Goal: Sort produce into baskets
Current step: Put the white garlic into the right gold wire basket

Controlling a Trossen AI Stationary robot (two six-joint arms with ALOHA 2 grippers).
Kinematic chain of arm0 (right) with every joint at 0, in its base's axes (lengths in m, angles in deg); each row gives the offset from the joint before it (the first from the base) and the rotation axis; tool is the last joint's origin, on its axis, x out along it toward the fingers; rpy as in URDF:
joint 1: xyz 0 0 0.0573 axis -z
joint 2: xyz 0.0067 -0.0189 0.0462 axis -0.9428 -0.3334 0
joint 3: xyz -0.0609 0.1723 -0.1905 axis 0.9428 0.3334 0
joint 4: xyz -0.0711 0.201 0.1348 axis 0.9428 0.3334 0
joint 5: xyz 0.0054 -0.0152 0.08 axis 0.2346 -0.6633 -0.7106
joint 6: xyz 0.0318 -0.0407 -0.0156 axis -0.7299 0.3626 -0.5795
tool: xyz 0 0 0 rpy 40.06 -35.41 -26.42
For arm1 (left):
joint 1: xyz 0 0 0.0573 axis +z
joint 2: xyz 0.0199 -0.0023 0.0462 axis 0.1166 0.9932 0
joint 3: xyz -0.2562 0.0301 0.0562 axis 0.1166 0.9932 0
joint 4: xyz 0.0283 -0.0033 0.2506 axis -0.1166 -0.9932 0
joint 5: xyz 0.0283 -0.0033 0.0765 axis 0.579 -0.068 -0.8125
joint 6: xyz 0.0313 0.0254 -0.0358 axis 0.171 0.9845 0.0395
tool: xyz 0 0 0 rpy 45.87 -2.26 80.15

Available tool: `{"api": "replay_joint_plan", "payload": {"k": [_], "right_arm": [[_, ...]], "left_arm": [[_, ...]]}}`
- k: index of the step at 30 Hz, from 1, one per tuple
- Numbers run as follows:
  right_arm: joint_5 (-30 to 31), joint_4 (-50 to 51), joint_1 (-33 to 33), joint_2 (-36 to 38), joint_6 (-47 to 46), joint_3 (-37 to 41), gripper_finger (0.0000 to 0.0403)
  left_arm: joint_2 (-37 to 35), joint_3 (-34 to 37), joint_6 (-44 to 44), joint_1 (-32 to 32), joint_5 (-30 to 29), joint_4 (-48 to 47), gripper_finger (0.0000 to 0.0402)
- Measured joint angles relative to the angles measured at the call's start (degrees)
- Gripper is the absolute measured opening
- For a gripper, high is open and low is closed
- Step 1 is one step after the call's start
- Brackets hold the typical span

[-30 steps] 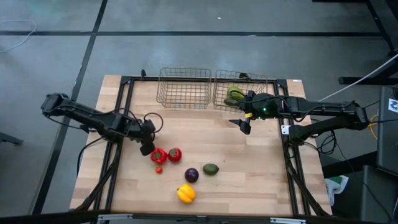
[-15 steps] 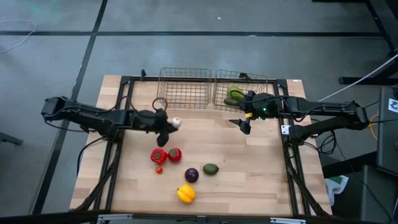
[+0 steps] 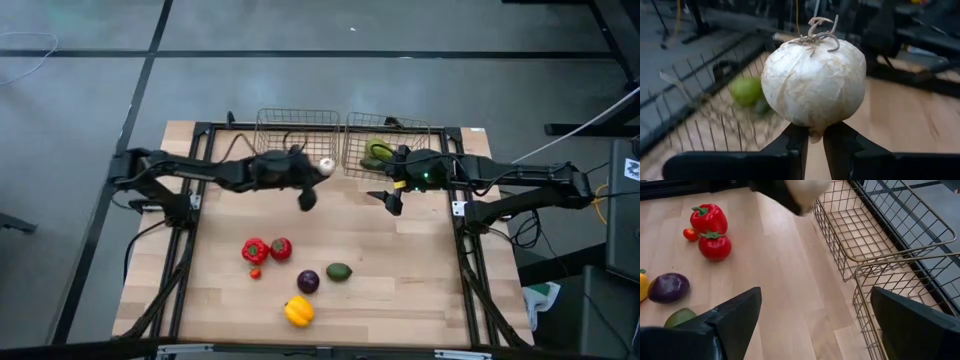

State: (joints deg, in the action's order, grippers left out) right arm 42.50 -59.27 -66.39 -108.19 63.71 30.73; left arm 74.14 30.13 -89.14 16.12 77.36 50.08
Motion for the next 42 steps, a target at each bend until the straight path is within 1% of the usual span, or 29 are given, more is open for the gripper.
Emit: {"api": "replay_joint_plan", "payload": {"k": [5,9,12,16,20,23,28,30,38,42], "right_arm": [[-0.02,0.0,-0.01,-0.02,0.0,0.0,0.0374],[-0.02,0.0,0.0,0.0,0.0,0.0,0.0374],[-0.04,0.04,-0.01,0.0,0.0,0.0,0.0374],[-0.04,0.04,0.01,0.0,0.0,0.0,0.0374],[-0.07,0.07,-0.01,0.0,0.0,0.0,0.0374],[-0.07,0.13,-0.01,0.0,0.0,0.0,0.0374],[-0.07,0.1,0.01,0.0,0.0,0.0,0.0374],[-0.07,0.09,0.0,0.0,0.0,0.0,0.0374],[-0.07,0.09,-0.01,0.0,0.0,0.0,0.0374],[-0.07,0.09,-0.01,0.0,0.0,0.0,0.0374]], "left_arm": [[9.35,-8.55,2.34,2.49,-0.01,4.44,0.0048],[16.69,-15.65,3.16,4.11,0.03,5.02,0.0048],[21.67,-20.36,2.0,5.25,0.03,4.82,0.0048],[26.8,-25.73,1.16,6.41,0.03,5.01,0.0048],[30.88,-29.2,1.11,7.3,0.02,4.8,0.0049],[32.46,-30.06,0.89,7.62,0.01,4.76,0.0049],[32.61,-30.26,0.01,7.9,0.01,3.28,0.005],[32.61,-30.26,0.01,7.9,-0.1,2.54,0.0056],[32.61,-30.28,-0.1,7.88,-0.55,0.84,0.0134],[32.59,-30.28,-1.84,7.88,-0.54,0.84,0.0154]]}}
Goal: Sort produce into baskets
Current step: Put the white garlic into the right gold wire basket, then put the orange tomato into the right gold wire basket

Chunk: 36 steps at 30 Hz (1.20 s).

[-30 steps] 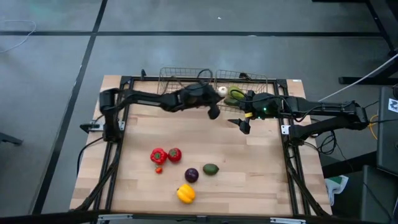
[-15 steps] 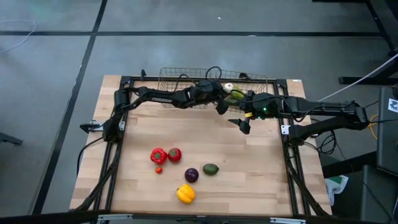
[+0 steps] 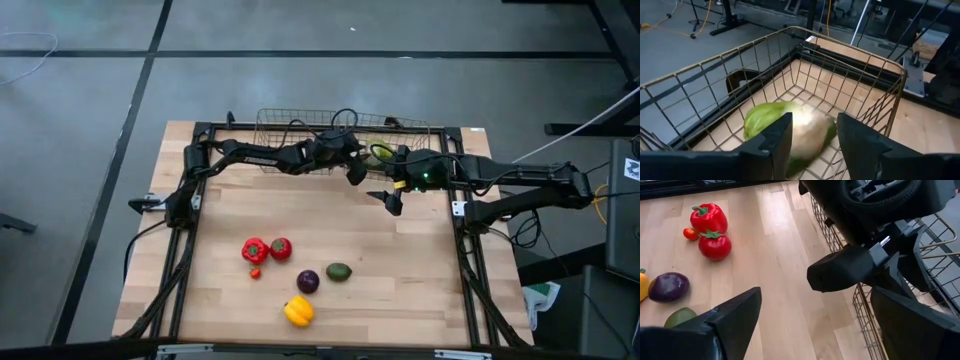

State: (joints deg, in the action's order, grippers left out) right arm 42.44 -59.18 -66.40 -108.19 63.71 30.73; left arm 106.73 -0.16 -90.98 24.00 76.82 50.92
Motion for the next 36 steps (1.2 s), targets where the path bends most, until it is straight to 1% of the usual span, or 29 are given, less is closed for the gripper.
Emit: {"api": "replay_joint_plan", "payload": {"k": [6,10,14,19,23,28,32,36], "right_arm": [[0.0,0.02,0.01,0.0,0.0,0.0,0.0374],[0.0,0.02,0.01,-0.01,0.0,0.0,0.0374],[0.0,0.03,0.01,0.0,0.0,0.0,0.0374],[-0.02,0.04,0.02,0.0,0.0,0.0,0.0374],[-0.03,0.07,0.02,0.0,0.0,0.0,0.0374],[-0.02,0.06,0.01,0.0,0.01,0.0,0.0374],[-0.02,0.0,0.0,0.0,0.0,0.0,0.0374],[-0.02,0.01,0.0,0.0,0.0,-0.01,0.0374]], "left_arm": [[0.0,0.0,-0.72,-0.04,0.01,-0.17,0.0156],[-0.54,0.0,0.76,-0.06,2.1,-1.21,0.0151],[-3.53,0.02,3.59,-0.15,3.88,-6.61,0.0148],[-9.86,0.0,7.82,-0.84,5.49,-18.81,0.0147],[-15.7,0.0,10.22,-2.52,7.76,-32.53,0.0147],[-21.59,0.02,12.5,-6.29,8.38,-50.14,0.0147],[-24.14,0.02,10.93,-9.9,8.39,-60.23,0.0147],[-24.92,0.02,7.94,-13.52,8.38,-67.17,0.0147]]}}
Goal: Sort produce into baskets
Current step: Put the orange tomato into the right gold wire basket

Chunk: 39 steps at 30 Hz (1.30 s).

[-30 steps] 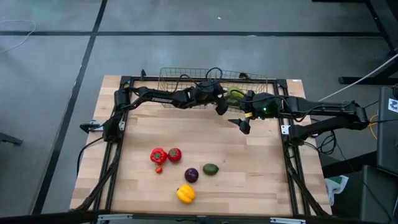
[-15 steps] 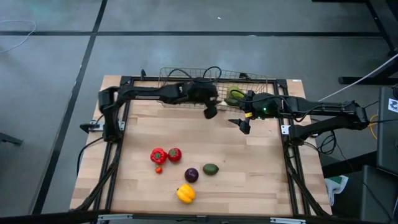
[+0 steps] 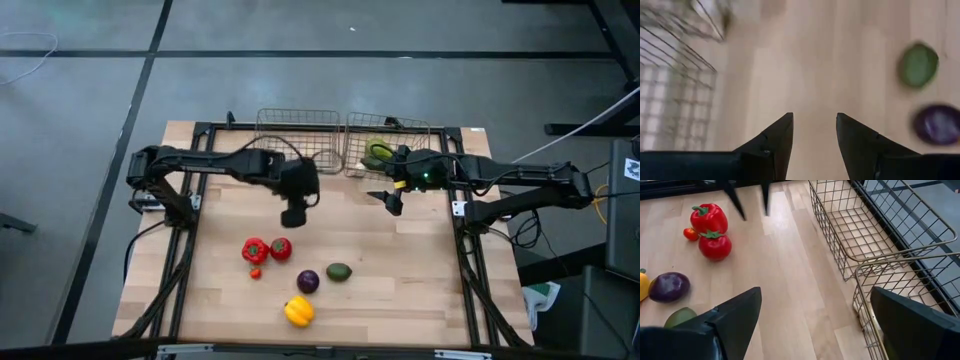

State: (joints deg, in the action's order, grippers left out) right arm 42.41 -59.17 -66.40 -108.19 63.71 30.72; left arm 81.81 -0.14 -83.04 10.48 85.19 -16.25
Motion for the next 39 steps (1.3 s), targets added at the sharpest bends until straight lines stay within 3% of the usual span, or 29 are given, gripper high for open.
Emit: {"api": "replay_joint_plan", "payload": {"k": [7,16,23,31,39], "right_arm": [[-0.38,-0.43,-0.04,-1.32,-0.02,-0.01,0.0374],[-8.16,-4.47,-0.04,-8.44,-0.01,-0.01,0.0374],[-13.62,-7.82,-0.04,-13.03,-0.02,-0.01,0.0374],[-13.68,-7.77,-0.04,-15.51,0.0,-0.01,0.0374],[-13.68,-7.68,-0.04,-16.0,0.0,-0.01,0.0374]], "left_arm": [[0.02,0.94,-3.49,-6.17,-0.01,-6.97,0.0147],[0.02,1.22,-10.73,-12.78,-0.03,-14.2,0.0147],[0.01,1.22,-15.33,-17.34,-0.05,-13.09,0.0147],[0.02,1.22,-23.07,-24.8,-0.16,-12.91,0.0147],[0.95,1.25,-42.4,-33.35,-1.69,-13.41,0.0147]]}}
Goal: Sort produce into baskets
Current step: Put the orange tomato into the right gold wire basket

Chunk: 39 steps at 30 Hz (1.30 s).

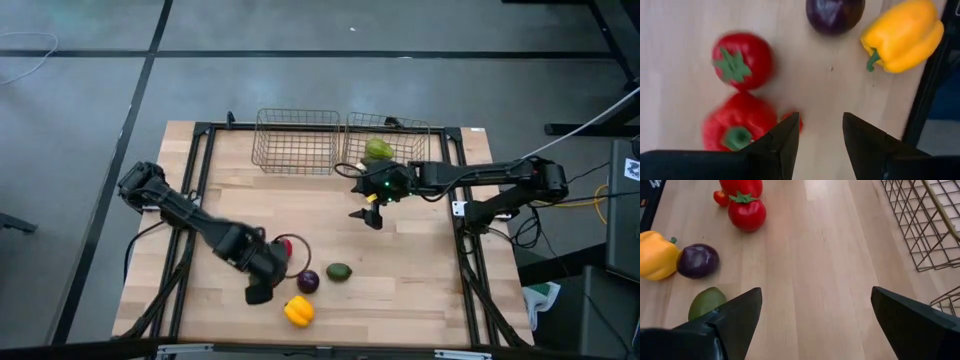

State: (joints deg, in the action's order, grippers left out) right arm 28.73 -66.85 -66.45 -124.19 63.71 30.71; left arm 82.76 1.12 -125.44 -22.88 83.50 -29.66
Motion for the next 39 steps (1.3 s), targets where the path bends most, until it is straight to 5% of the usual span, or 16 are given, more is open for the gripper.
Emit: {"api": "replay_joint_plan", "payload": {"k": [14,25,39], "right_arm": [[-0.17,0.09,0.0,0.0,-0.35,0.0,0.0374],[-0.13,0.07,0.0,0.01,-0.43,0.0,0.0374],[-0.15,0.09,0.0,0.03,-0.44,0.0,0.0374]], "left_arm": [[6.93,0.1,-34.18,-11.31,-12.54,-0.59,0.0147],[11.58,0.38,-43.65,-13.71,-13.14,-2.77,0.0147],[11.59,8.89,-56.48,-13.56,-14.07,-0.78,0.0147]]}}
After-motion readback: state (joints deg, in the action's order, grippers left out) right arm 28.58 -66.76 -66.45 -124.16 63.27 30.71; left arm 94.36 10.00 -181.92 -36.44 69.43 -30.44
